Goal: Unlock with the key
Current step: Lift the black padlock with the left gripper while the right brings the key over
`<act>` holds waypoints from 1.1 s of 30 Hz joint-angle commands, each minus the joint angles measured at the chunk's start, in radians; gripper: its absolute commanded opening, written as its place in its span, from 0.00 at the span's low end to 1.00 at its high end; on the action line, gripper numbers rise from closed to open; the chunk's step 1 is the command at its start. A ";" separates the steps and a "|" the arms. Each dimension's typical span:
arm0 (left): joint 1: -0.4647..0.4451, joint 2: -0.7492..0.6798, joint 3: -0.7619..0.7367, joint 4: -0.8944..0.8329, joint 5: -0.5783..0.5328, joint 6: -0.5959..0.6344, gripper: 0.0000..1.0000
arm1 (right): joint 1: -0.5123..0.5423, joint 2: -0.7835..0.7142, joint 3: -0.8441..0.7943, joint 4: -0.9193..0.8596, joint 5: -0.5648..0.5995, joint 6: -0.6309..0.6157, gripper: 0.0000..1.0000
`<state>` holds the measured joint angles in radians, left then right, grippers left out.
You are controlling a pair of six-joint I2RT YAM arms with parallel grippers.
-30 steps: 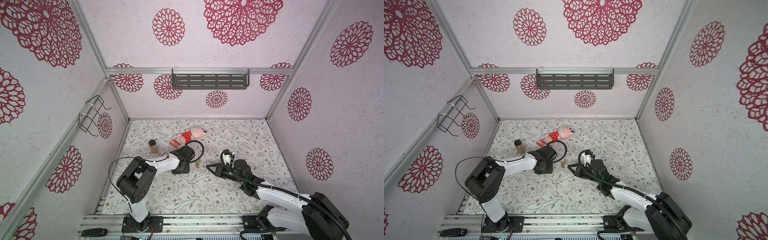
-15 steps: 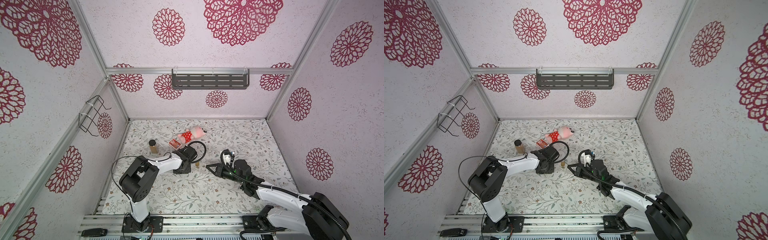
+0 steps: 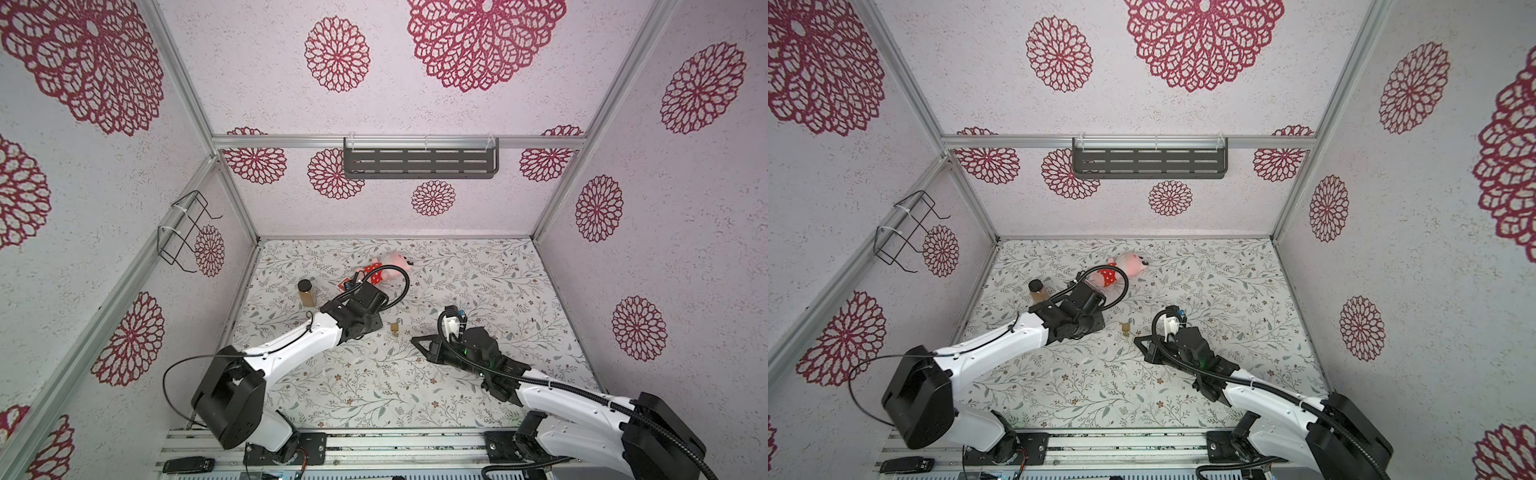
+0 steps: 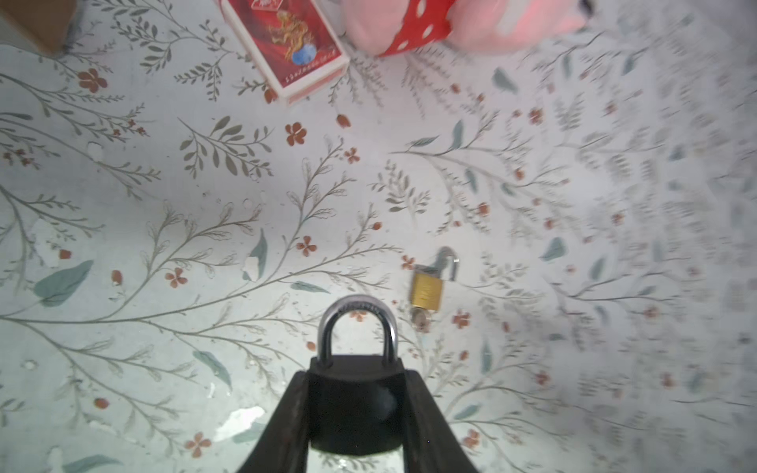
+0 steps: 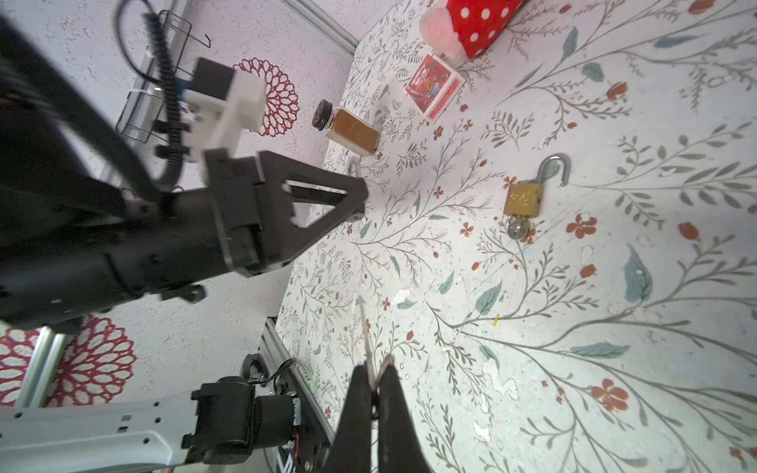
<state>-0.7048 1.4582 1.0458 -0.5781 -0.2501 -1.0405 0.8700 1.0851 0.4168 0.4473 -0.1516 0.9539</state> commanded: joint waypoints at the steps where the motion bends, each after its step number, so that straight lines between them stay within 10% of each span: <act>1: -0.032 -0.080 -0.036 0.105 -0.020 -0.154 0.10 | 0.057 0.029 0.025 0.087 0.160 -0.058 0.00; 15: -0.144 -0.222 -0.083 0.202 -0.081 -0.353 0.00 | 0.255 0.271 0.046 0.545 0.470 -0.099 0.00; 33: -0.170 -0.280 -0.170 0.277 -0.109 -0.466 0.00 | 0.282 0.303 0.115 0.470 0.553 -0.110 0.00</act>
<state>-0.8654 1.2018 0.8829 -0.3458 -0.3439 -1.4815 1.1484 1.3991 0.4908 0.9279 0.3515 0.8562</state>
